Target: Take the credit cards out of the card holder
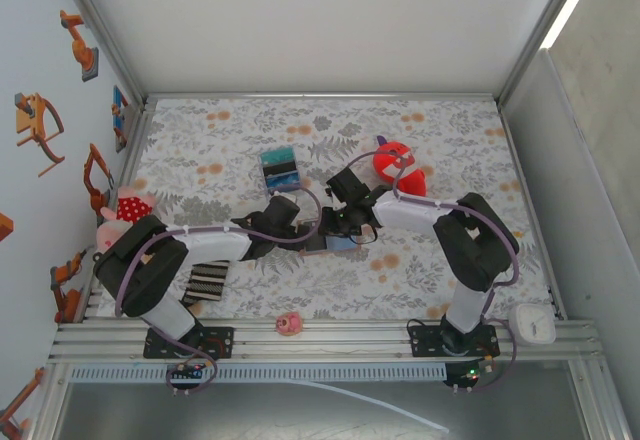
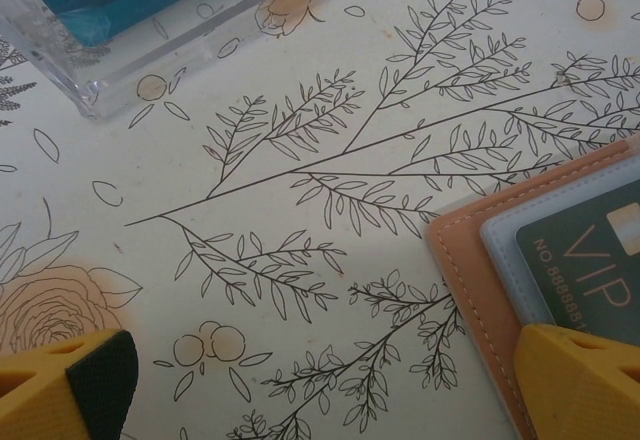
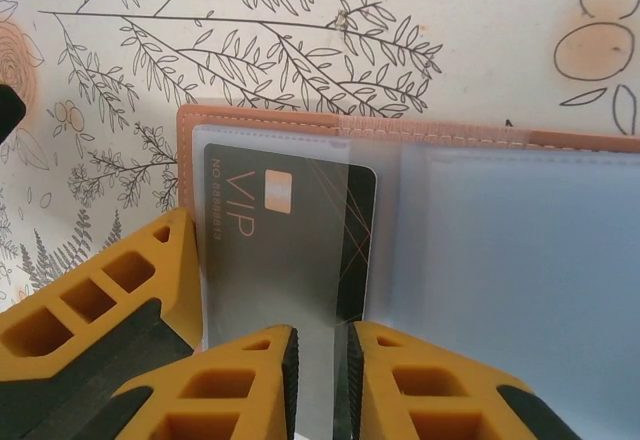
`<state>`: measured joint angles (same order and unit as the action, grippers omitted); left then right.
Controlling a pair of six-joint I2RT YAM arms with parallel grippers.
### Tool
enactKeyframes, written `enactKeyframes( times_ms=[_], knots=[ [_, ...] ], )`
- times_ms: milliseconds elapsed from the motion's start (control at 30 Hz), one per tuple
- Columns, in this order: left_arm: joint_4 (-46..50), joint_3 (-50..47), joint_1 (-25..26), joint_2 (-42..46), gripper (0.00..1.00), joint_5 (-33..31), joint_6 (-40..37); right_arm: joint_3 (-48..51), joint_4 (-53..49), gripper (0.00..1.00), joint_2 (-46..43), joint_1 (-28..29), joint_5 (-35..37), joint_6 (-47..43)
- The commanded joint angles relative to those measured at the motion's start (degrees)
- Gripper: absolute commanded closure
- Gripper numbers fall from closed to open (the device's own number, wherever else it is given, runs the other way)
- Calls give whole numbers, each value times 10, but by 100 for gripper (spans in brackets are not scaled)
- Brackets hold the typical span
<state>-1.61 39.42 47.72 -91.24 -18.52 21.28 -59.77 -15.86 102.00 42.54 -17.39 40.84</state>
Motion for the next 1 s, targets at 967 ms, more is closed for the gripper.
enactKeyframes(
  times_ms=[967],
  knots=[
    [73, 34, 21, -26, 3, -55, -21, 93, 154, 80, 7, -23, -84, 82]
  ],
)
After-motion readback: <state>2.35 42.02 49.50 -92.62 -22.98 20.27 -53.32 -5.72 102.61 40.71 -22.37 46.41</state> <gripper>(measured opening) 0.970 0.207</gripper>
